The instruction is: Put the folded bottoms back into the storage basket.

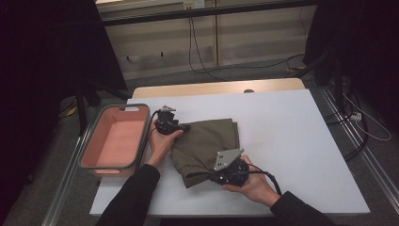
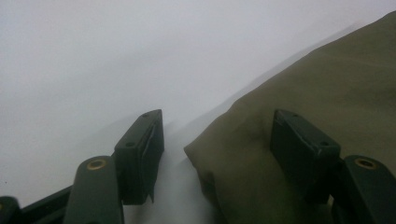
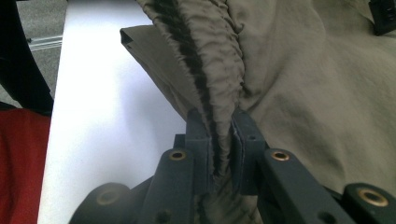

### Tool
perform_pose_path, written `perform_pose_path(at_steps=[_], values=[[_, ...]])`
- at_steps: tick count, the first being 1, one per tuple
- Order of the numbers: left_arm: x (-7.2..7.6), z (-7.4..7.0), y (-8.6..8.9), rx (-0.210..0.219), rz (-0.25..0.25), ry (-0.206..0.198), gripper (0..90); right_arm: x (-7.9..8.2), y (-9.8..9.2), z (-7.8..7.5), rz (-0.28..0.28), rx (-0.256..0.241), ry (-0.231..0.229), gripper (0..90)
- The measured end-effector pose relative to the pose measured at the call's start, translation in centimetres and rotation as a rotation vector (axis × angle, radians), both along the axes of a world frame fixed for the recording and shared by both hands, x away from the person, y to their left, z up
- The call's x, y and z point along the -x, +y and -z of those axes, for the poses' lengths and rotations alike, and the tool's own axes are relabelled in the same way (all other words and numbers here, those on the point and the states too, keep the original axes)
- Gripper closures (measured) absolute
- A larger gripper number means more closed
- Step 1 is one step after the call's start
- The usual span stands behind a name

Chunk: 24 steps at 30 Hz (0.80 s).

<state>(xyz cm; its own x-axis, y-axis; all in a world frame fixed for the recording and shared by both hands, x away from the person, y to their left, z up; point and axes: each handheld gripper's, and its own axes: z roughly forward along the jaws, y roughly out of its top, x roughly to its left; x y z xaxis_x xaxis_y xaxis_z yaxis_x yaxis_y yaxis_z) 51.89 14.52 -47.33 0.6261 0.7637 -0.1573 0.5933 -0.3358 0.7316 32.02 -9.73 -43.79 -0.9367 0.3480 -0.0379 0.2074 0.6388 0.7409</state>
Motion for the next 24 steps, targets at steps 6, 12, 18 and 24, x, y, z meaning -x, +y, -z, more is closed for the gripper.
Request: perform_pose_path(at_steps=[6,12,18,24], values=[[0.0,-0.1,0.2,0.003,0.025,0.024,43.4,0.1,0.1,0.1,-0.002,0.005,-0.003,79.2],[0.6,-0.6,0.0,0.02,0.045,0.1,64.9,0.0,0.0,0.1,0.0,0.0,0.005,79.2],[1.3,-0.9,-0.6,-0.015,0.069,0.074,82.4,0.1,0.0,0.3,-0.001,-0.004,0.003,79.2],[1.5,-1.3,-0.4,0.001,0.061,0.055,83.6,0.2,-0.2,0.1,0.01,-0.026,-0.001,79.2]])
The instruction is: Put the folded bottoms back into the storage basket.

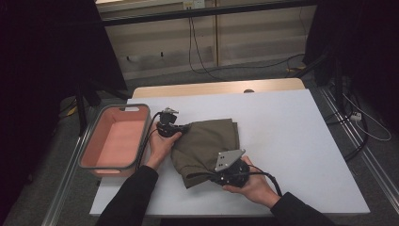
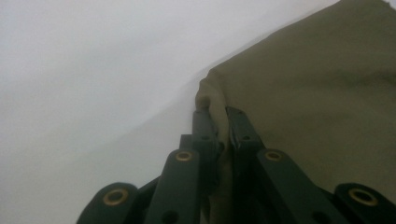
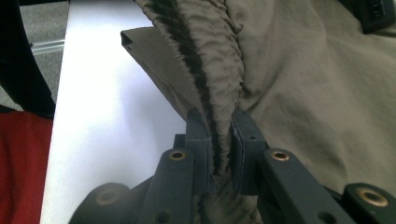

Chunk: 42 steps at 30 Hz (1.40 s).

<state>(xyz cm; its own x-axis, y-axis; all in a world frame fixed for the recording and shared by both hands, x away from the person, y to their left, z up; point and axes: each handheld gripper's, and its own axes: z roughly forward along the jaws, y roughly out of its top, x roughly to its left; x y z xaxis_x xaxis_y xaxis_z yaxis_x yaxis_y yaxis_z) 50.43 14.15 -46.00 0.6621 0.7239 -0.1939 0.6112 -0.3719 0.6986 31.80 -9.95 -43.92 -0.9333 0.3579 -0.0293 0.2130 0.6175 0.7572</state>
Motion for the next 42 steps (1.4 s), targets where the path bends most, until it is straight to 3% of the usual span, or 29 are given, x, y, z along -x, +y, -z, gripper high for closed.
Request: perform_pose_path(at_steps=[14,20,42], values=[[0.8,-2.8,0.3,0.098,0.003,-0.104,83.8,0.1,-0.4,-0.7,0.004,-0.069,-0.019,79.2],[1.2,-3.8,0.5,0.108,0.023,-0.157,83.9,0.2,-0.5,-1.0,-0.006,-0.099,-0.038,79.2],[2.0,-7.1,2.0,0.194,0.017,-0.221,84.3,0.1,-0.3,-2.3,-0.005,-0.179,-0.071,79.3]])
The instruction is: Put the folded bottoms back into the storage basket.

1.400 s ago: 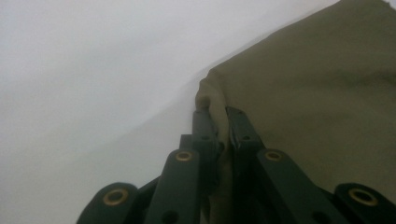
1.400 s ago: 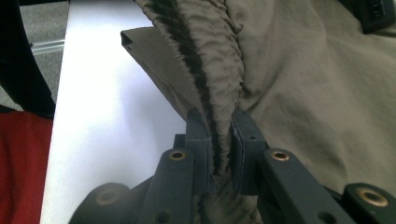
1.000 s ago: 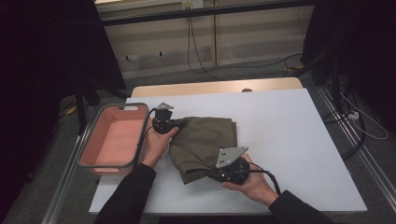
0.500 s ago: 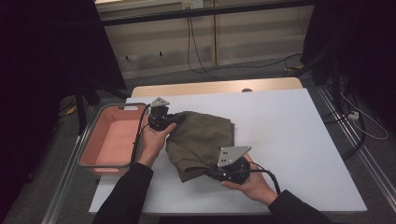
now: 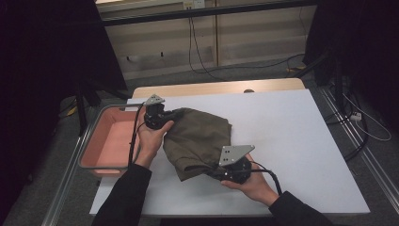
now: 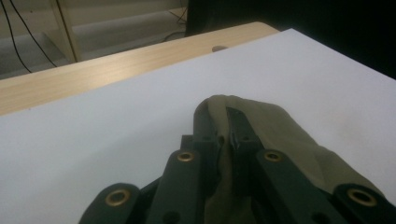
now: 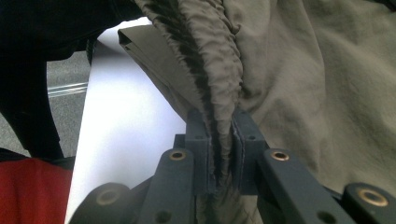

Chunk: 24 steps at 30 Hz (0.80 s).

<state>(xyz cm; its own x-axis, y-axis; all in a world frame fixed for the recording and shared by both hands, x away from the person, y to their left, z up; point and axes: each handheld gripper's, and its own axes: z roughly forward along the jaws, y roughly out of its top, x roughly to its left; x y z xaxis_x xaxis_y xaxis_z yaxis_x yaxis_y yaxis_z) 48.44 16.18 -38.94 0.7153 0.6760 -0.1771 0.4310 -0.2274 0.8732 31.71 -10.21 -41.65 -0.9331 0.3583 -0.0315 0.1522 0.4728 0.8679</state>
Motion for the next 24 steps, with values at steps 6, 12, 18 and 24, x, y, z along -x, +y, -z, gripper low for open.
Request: perform_pose_path(at_steps=[6,12,18,24], values=[[0.1,-0.8,0.5,0.024,-0.003,-0.014,84.4,-0.1,0.3,-0.4,-0.003,-0.015,-0.007,79.3],[0.2,-1.5,0.7,0.028,-0.004,-0.038,84.5,-0.3,0.6,-0.8,-0.007,-0.027,-0.013,79.3],[0.1,-2.3,0.9,0.023,-0.009,-0.05,84.5,-0.6,0.8,-1.1,-0.009,-0.037,-0.024,79.3],[0.1,-3.3,1.4,0.037,-0.016,-0.067,84.5,-0.8,1.0,-1.6,-0.014,-0.047,-0.037,79.3]])
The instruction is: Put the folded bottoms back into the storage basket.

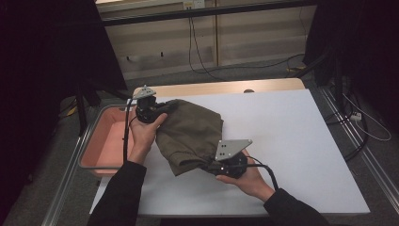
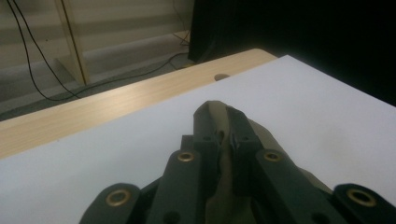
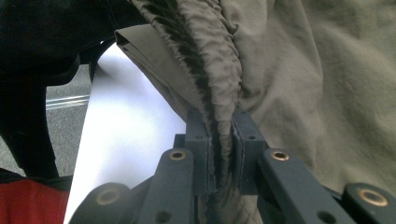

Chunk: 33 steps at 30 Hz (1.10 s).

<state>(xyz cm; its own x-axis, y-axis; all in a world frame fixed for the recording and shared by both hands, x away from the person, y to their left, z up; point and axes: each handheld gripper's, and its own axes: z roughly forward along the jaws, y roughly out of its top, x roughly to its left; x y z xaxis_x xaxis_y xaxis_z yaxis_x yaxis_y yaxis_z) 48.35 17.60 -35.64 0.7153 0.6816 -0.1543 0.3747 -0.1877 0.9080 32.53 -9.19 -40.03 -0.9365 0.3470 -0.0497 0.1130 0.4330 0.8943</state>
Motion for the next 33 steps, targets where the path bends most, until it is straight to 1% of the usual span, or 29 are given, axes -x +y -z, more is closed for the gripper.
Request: perform_pose_path(at_steps=[1,2,4,5,9,12,16,19,20,24,28,31,33], values=[[0.0,-0.1,0.1,0.007,-0.003,-0.003,84.5,0.0,0.1,-0.1,0.001,-0.005,0.001,79.3],[0.0,-0.3,0.2,0.0,-0.004,-0.005,84.5,0.0,0.2,-0.2,0.0,-0.007,-0.003,79.3],[0.0,-0.5,0.5,0.007,-0.01,-0.01,84.6,-0.1,0.3,-0.4,0.0,-0.014,-0.009,79.3],[0.0,-0.7,0.6,0.001,-0.012,-0.011,84.6,-0.1,0.4,-0.5,-0.001,-0.019,-0.01,79.3],[0.2,-1.2,1.2,0.016,-0.023,-0.019,84.6,-0.4,1.0,-0.7,-0.009,-0.013,-0.015,79.3],[0.3,-1.5,1.6,0.004,-0.026,-0.026,84.6,-0.6,1.4,-0.6,-0.014,-0.018,-0.014,79.3],[0.4,-2.2,2.3,0.012,-0.042,-0.037,84.6,-0.7,1.9,-1.1,-0.023,-0.031,-0.021,79.3],[0.5,-2.8,3.0,0.008,-0.047,-0.049,84.6,-0.9,2.4,-1.3,-0.029,-0.036,-0.034,79.3],[0.5,-2.9,3.1,0.012,-0.053,-0.046,84.6,-1.0,2.6,-1.3,-0.028,-0.037,-0.036,79.2],[0.5,-2.9,3.7,0.005,-0.057,-0.044,84.6,-1.1,3.2,-1.4,-0.04,-0.058,-0.028,79.3],[0.4,-3.2,4.2,0.03,-0.07,-0.048,84.6,-1.4,3.8,-1.5,-0.045,-0.058,-0.028,79.3],[0.4,-3.5,4.7,0.03,-0.08,-0.054,84.7,-1.7,4.3,-1.7,-0.048,-0.06,-0.026,79.2],[0.4,-3.6,5.0,0.034,-0.089,-0.059,84.7,-1.8,4.6,-1.8,-0.053,-0.063,-0.032,79.3]])
